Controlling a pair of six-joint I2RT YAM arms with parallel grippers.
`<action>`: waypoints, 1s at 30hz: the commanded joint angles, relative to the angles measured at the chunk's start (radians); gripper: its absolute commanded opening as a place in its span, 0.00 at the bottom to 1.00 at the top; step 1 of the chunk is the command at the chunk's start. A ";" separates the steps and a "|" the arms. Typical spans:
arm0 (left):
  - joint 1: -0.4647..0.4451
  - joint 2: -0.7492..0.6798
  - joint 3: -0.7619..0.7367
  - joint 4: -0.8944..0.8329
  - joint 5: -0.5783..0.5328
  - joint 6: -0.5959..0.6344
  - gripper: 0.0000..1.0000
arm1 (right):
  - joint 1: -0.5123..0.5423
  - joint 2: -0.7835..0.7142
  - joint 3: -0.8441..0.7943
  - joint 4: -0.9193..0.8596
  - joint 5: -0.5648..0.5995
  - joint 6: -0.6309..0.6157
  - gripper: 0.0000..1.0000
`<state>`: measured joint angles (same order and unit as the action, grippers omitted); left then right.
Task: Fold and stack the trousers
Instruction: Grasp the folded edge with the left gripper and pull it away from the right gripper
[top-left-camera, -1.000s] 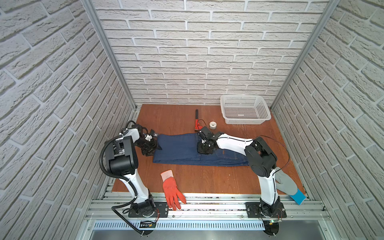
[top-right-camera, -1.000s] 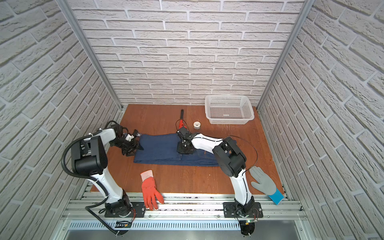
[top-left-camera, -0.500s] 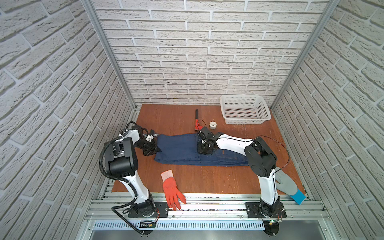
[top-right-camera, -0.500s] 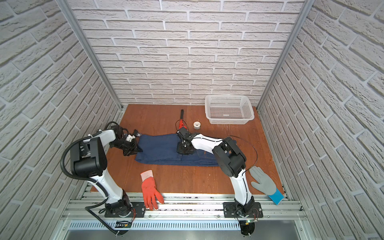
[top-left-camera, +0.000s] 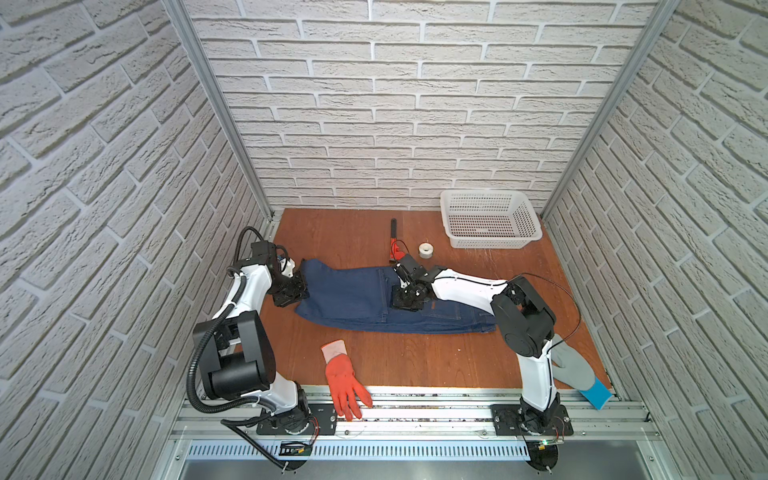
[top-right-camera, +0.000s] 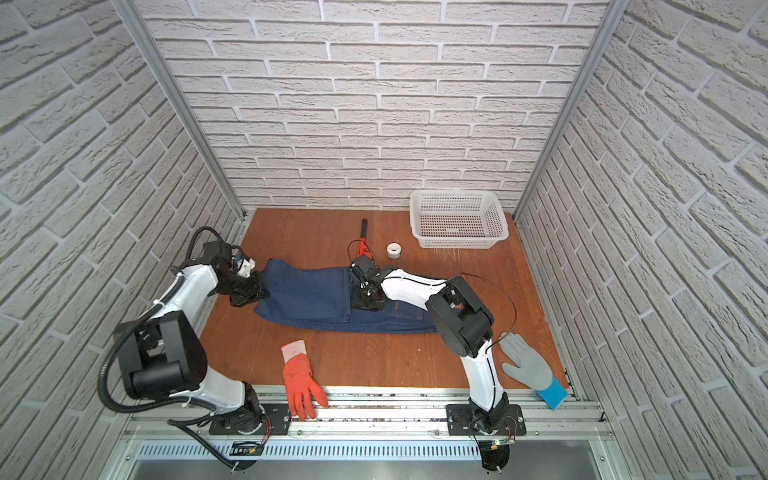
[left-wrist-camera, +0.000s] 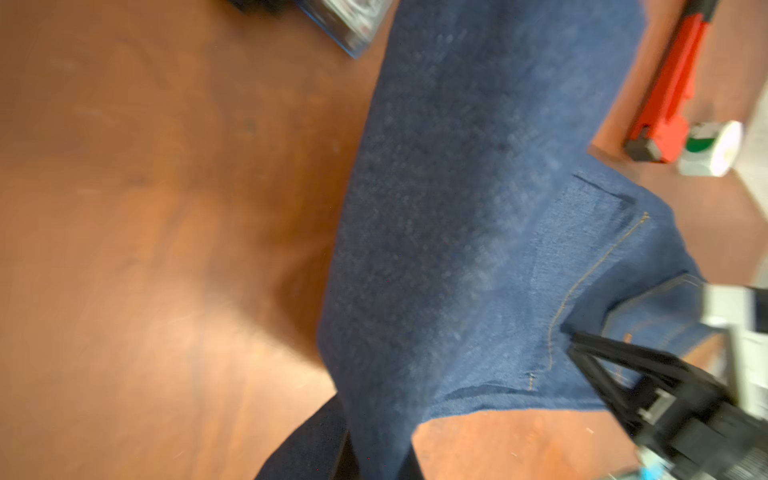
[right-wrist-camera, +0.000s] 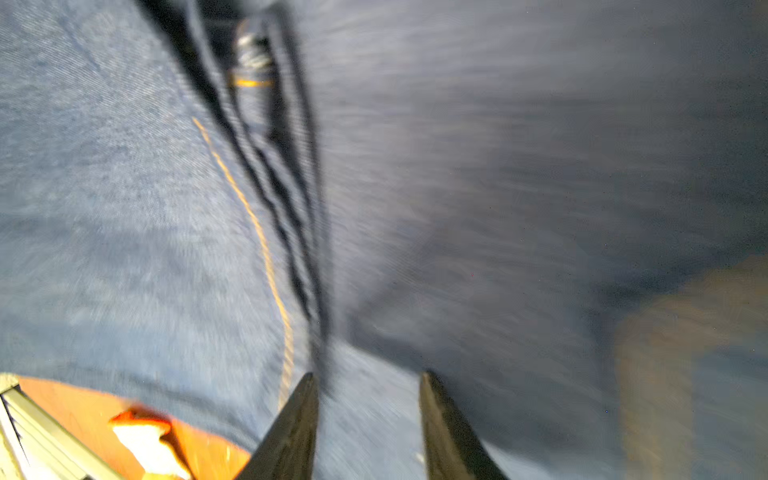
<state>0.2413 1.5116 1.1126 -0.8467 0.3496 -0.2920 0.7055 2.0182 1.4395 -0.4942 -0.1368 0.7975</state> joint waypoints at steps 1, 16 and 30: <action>0.005 -0.044 0.037 -0.057 -0.141 0.002 0.00 | 0.004 -0.132 -0.001 -0.055 0.059 -0.043 0.46; 0.025 -0.120 0.092 -0.102 -0.273 0.019 0.00 | -0.235 -0.418 -0.279 -0.130 0.178 -0.140 0.57; 0.140 -0.160 0.137 -0.152 -0.310 0.062 0.00 | -0.432 -0.496 -0.424 -0.059 0.069 -0.206 0.60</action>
<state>0.3759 1.3842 1.2079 -0.9905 0.0399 -0.2501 0.2932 1.5360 1.0435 -0.5976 -0.0238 0.6144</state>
